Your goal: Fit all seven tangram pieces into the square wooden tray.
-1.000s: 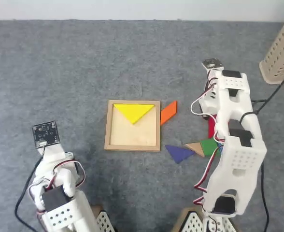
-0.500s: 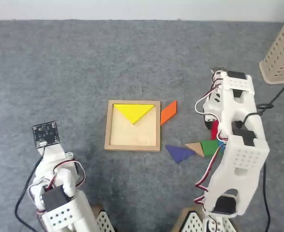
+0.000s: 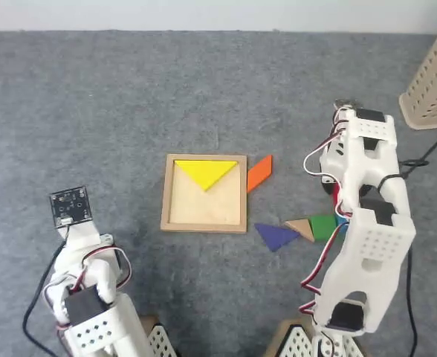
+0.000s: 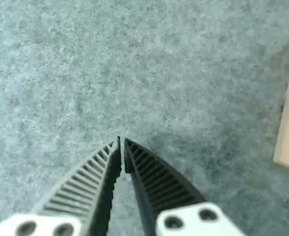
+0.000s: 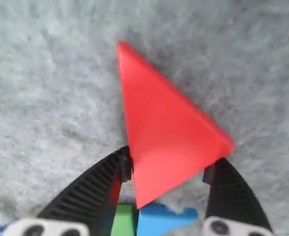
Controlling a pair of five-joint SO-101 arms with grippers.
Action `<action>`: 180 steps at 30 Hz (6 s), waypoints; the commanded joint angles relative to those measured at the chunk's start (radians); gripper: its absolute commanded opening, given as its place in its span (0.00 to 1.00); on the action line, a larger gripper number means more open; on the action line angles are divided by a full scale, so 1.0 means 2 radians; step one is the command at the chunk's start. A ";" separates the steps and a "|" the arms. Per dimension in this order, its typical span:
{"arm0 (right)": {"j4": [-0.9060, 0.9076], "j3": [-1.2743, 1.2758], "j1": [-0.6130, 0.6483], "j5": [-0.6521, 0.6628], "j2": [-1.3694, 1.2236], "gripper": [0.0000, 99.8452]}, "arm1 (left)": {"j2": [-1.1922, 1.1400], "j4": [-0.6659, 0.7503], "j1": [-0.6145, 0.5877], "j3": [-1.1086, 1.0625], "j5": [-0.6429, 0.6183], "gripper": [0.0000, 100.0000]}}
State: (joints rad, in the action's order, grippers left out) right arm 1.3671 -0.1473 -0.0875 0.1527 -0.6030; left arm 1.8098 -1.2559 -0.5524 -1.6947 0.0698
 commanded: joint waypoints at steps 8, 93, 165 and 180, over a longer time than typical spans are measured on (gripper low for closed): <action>0.001 -0.009 0.005 0.004 0.032 0.19 | 0.002 -0.002 0.001 0.004 -0.005 0.01; -0.064 0.059 0.080 -0.003 0.035 0.28 | 0.002 -0.002 0.001 0.004 -0.005 0.01; -0.049 0.071 0.091 -0.005 0.072 0.26 | 0.002 -0.002 0.001 0.004 -0.005 0.01; -0.060 0.092 0.096 -0.006 0.124 0.26 | 0.002 -0.002 0.001 0.004 -0.005 0.01</action>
State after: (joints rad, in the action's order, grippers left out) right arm 1.2643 0.0322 0.0859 0.1496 -0.4603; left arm 1.8098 -1.2559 -0.5524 -1.6947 0.0698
